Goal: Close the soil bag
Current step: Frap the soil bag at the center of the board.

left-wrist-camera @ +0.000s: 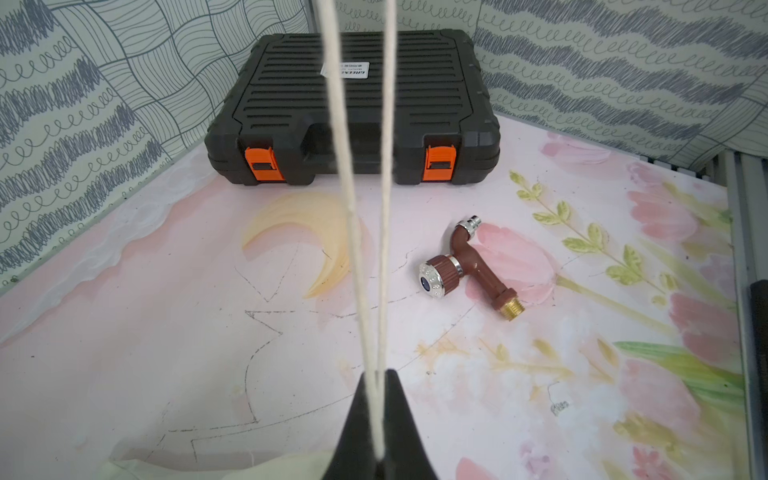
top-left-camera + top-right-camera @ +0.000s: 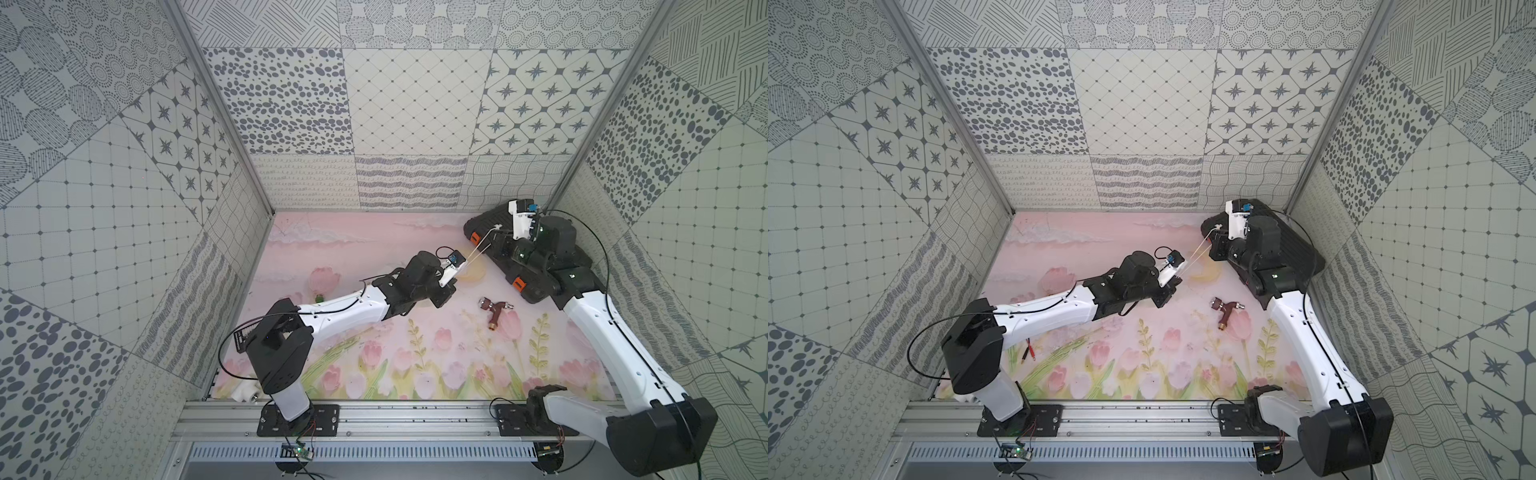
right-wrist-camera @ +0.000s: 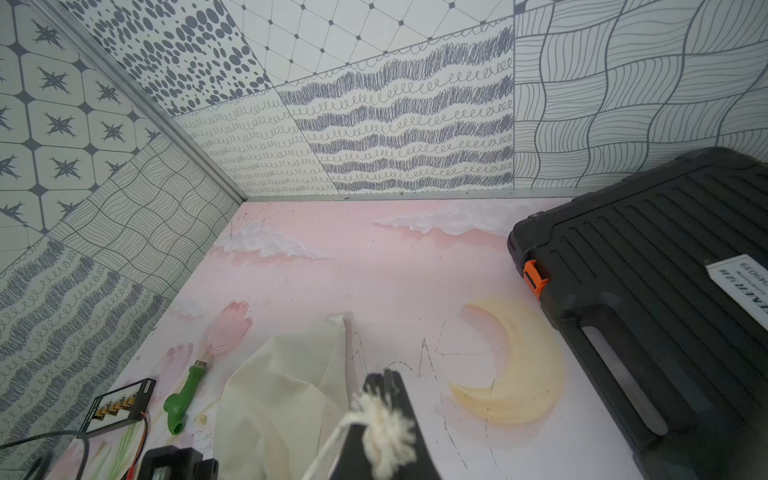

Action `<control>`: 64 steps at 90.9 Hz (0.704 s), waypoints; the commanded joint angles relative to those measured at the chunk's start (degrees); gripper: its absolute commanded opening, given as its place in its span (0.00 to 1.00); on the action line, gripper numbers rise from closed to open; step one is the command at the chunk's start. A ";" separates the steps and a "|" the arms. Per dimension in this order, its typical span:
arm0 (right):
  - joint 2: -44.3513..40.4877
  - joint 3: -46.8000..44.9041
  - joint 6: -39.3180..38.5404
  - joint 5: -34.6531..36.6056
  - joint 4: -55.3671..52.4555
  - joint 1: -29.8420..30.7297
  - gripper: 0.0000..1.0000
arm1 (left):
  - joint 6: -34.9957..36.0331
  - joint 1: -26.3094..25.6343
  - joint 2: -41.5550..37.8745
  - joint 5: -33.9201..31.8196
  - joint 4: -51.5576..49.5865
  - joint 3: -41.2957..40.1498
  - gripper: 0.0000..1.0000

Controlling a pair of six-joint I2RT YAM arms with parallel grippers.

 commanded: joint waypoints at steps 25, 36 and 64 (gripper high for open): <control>-0.16 12.99 2.94 12.22 25.96 -13.21 0.00 | -4.99 -2.57 5.56 -14.21 -53.02 -1.93 0.03; -0.67 12.08 4.63 11.74 26.61 -15.64 0.00 | -5.68 -2.56 6.55 -16.02 -55.37 -1.53 0.03; -1.09 12.49 7.17 9.31 27.21 -19.98 0.00 | -6.77 -2.35 7.69 -16.50 -58.93 -1.83 0.09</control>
